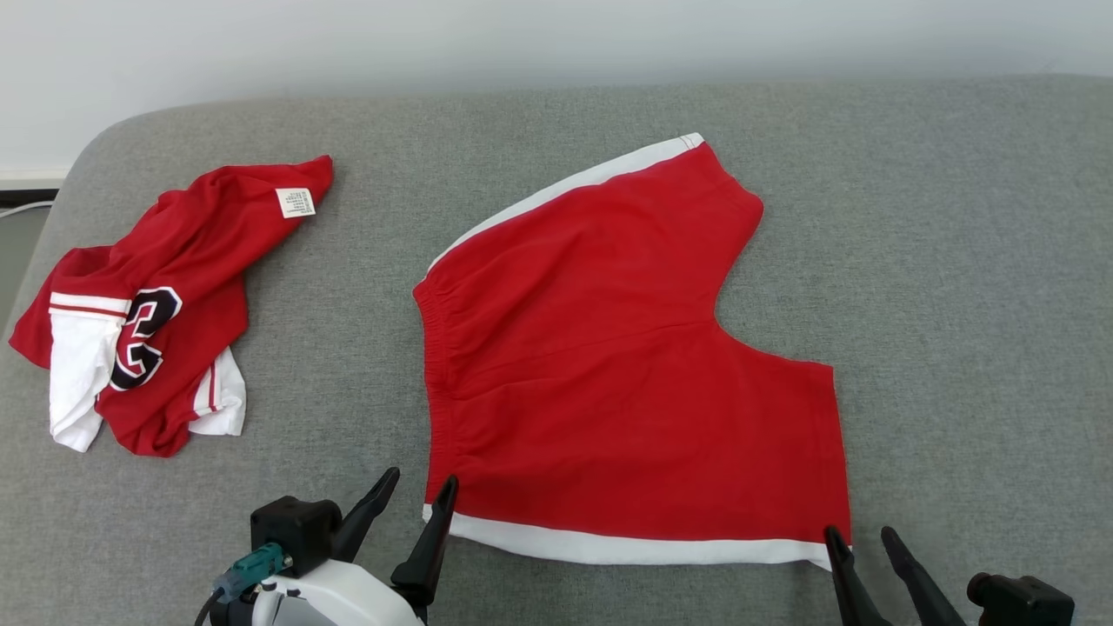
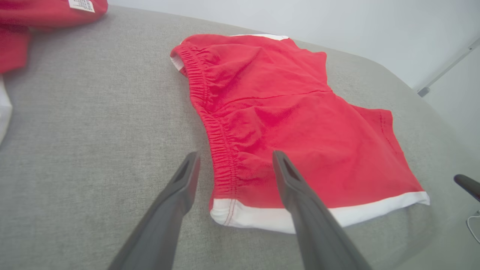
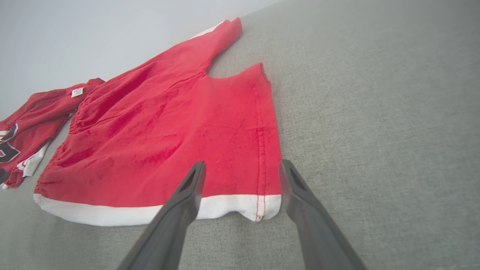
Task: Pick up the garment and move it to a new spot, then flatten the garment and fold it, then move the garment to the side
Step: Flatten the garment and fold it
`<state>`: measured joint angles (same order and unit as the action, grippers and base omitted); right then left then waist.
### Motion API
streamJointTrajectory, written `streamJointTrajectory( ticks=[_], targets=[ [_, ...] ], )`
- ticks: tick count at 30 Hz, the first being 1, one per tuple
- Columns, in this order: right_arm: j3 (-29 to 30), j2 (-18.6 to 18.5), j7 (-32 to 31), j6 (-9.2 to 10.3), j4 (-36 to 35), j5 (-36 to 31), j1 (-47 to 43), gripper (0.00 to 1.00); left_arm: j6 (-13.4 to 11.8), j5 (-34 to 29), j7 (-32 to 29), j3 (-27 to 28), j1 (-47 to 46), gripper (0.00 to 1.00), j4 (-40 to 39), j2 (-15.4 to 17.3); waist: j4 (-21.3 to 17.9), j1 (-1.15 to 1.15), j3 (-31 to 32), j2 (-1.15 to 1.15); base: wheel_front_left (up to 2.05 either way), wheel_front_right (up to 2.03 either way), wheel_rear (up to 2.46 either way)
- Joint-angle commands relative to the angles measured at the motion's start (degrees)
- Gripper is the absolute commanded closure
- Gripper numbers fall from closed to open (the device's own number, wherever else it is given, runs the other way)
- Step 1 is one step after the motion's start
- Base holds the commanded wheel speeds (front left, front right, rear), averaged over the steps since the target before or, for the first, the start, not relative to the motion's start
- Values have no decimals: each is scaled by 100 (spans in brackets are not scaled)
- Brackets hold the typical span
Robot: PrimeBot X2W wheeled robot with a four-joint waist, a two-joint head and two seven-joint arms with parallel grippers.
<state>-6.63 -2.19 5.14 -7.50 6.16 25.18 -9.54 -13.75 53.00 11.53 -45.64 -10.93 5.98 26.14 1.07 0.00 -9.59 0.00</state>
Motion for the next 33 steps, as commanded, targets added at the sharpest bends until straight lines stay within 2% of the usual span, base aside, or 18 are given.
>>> streamJointTrajectory(
  ticks=[1,4,11,19,26,33],
  targets=[
    [-136,-69,85,1,-125,-55,174,0,-58,-37,23,177,-78,0,-134,138,10,0,9,0,0,0,0],
    [-35,-69,198,1,-88,-364,160,0,-190,-172,50,138,-51,0,-146,172,64,0,33,0,0,0,0],
    [143,-69,594,1,-22,-963,214,0,-716,-486,130,251,20,0,-357,389,420,0,178,0,0,0,0],
    [258,-69,754,1,125,-1212,89,0,-1029,-701,108,109,236,0,-563,494,607,0,314,0,0,0,0],
    [239,-69,821,1,206,-1194,48,0,-1074,-736,78,37,298,0,-615,517,565,0,289,0,0,0,0],
    [156,-69,829,1,275,-1140,-15,0,-892,-807,-4,-128,176,0,-639,515,440,0,122,0,0,0,0]
  ],
)
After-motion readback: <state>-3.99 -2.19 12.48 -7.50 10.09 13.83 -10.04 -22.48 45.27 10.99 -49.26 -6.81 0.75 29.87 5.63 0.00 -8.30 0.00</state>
